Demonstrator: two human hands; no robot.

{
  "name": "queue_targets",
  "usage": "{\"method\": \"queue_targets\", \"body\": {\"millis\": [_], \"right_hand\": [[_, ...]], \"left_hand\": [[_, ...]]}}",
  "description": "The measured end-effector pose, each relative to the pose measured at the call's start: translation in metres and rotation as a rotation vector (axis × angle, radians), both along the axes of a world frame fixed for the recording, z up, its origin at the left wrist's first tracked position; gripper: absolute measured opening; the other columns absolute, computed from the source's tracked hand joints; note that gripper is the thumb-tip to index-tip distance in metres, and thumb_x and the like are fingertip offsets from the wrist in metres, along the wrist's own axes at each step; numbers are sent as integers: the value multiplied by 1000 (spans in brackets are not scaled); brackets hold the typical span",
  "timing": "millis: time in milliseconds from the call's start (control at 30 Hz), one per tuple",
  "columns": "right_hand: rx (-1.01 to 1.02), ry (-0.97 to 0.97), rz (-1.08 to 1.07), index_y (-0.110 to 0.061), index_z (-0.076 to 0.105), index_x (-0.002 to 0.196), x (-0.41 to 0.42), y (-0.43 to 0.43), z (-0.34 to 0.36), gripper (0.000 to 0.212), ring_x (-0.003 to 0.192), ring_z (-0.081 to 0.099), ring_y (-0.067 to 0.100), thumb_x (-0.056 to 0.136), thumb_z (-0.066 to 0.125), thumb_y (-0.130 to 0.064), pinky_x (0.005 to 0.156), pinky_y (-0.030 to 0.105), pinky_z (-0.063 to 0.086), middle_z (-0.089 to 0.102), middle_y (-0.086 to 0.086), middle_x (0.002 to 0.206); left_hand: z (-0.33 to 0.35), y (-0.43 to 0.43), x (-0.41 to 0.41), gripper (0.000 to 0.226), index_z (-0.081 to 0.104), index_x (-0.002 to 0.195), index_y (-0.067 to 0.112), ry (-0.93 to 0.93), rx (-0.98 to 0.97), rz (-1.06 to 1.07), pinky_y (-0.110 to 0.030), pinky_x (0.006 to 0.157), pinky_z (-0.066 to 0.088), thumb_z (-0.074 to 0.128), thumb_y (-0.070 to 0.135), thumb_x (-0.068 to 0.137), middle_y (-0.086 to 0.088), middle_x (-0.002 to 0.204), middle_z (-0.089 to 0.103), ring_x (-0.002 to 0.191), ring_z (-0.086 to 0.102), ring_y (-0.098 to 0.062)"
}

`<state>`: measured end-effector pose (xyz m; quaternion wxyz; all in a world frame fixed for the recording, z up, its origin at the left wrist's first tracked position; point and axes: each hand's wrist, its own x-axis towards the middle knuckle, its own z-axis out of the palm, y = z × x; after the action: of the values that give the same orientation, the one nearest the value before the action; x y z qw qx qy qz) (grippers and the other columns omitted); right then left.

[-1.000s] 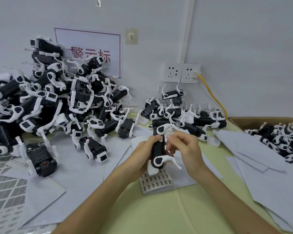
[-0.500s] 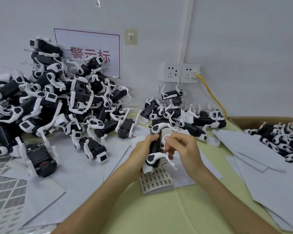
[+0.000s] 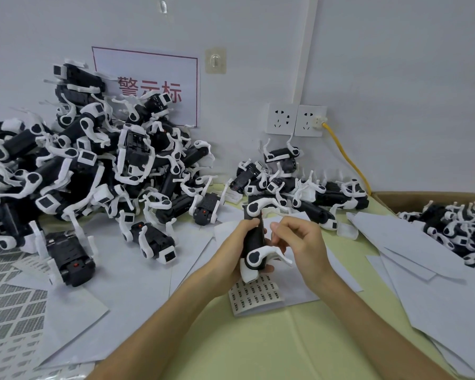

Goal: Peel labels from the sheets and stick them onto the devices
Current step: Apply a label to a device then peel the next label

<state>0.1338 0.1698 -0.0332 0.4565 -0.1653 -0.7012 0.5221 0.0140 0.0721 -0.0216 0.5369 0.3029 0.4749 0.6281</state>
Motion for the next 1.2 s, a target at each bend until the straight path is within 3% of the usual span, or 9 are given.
{"method": "queue_targets", "body": {"millis": [100,233,433,533,633,900,1033,1100,1200], "right_hand": [[-15,7,-15,-8,61,58,0,0,1,32,56,51,22,87,65,-21,54,23,44,61,4,59],[-14,8,-46,-3,60,59,1,1,1,34,55,51,23,88,64,-21,55,26,45,61,10,60],[-61,32,-223,-9,58,54,2,6,0,42,51,49,16,95,63,-7,52,21,43,57,7,55],[-158,67,-391,-13,54,54,7,13,1,42,48,46,11,96,62,-14,49,17,40,56,3,54],[-314,90,-423,-10,58,65,13,23,7,33,50,47,14,97,59,-18,51,23,41,59,1,59],[-372,4,-272,-12,68,76,9,24,5,26,65,54,20,97,56,-21,61,33,42,65,6,75],[-334,-92,170,-12,72,117,14,26,8,49,82,59,21,103,44,-50,67,31,47,67,11,103],[-306,-151,275,-9,70,122,18,28,10,61,80,57,20,97,46,-59,67,31,44,65,12,100],[-264,-133,263,-14,74,114,23,34,14,48,74,55,18,95,51,-51,65,30,42,62,10,93]], "left_hand": [[-2,2,-1,34,62,115,5,28,7,23,-42,72,60,48,36,106,-9,86,69,71,67,-21],[-3,6,-4,28,58,104,5,88,12,44,-40,67,59,45,30,107,-14,79,67,90,67,-38],[-7,6,-3,29,55,114,2,132,58,0,-37,68,60,48,30,108,-19,94,70,100,69,-38],[-6,6,-3,27,56,113,6,75,41,-18,-37,69,60,53,33,107,-15,94,71,104,64,-38],[-4,4,-2,29,59,114,7,43,28,-64,-36,71,62,52,34,107,-14,95,72,104,64,-37],[-4,0,-1,42,56,124,-9,127,48,-125,-42,72,63,45,29,110,-21,105,77,95,75,-38],[0,-4,-2,41,66,122,-1,180,5,-208,-42,78,59,52,34,106,-23,111,76,94,74,-38],[4,-5,-3,42,74,115,4,183,-22,-162,-37,75,60,63,41,100,-22,110,77,94,75,-35],[9,-5,-8,62,74,118,6,130,-47,-47,-35,70,63,75,56,80,-19,110,78,98,76,-40]]}}
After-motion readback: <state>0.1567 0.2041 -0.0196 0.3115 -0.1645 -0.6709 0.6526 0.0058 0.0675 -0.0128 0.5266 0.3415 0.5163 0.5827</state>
